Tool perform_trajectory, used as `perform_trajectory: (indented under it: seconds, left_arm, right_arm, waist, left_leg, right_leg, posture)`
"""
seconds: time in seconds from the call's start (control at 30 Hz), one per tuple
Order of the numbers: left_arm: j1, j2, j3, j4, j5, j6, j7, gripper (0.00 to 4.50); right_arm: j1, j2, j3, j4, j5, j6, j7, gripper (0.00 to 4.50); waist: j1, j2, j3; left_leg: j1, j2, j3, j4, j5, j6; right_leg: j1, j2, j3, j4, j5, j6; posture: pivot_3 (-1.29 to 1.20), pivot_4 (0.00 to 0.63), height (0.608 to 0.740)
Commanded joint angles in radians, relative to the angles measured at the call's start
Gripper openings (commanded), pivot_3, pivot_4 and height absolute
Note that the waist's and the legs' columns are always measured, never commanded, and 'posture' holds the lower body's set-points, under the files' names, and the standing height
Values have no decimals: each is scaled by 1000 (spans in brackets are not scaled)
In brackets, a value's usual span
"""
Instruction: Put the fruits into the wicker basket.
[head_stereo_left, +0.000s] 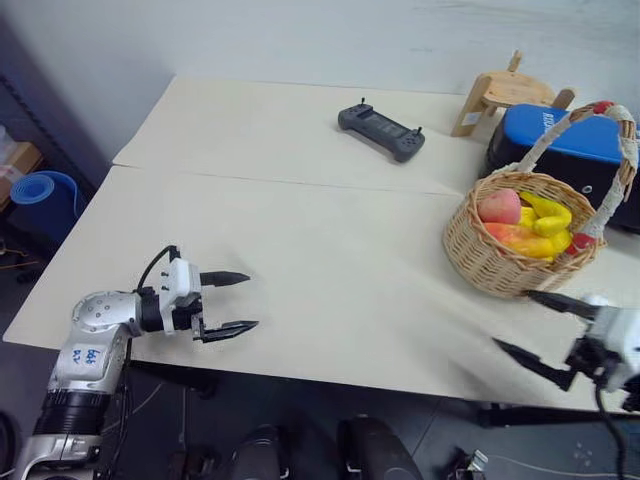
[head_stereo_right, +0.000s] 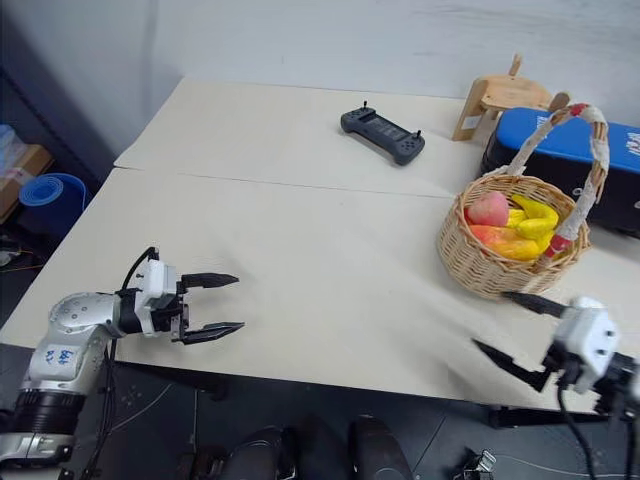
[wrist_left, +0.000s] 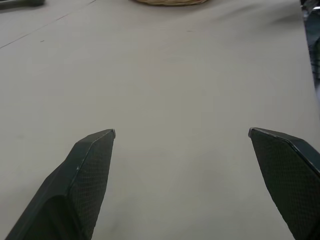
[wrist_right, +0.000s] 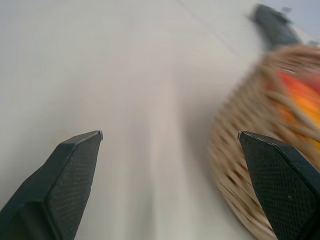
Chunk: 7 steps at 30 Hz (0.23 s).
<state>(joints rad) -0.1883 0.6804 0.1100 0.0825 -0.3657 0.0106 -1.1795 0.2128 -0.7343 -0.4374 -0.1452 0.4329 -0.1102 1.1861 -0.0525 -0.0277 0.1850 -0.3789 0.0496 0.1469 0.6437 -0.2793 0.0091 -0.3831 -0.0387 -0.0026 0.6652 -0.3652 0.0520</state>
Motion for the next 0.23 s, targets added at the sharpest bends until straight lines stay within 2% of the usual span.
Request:
perform_trajectory:
  seconds: [0.03,0.23]
  left_arm:
    - [54,-22,38,-82,6,-32,81,4500]
    - [101,-65,20,-126,44,-64,171,4500]
  right_arm:
    - [-91,48,134,1,-31,-24,-21,4480]
    - [-193,127,280,57,-94,-66,-66,4480]
  waist:
    - [0,0,0]
    - [9,0,0]
  left_leg:
    - [1,0,0,0,0,0]
    - [5,-1,-1,0,-4,5]
  right_leg:
    - [1,0,0,-1,0,0]
    - [7,-2,-3,-3,0,0]
  posture:
    - [0,150,740]
    - [0,150,740]
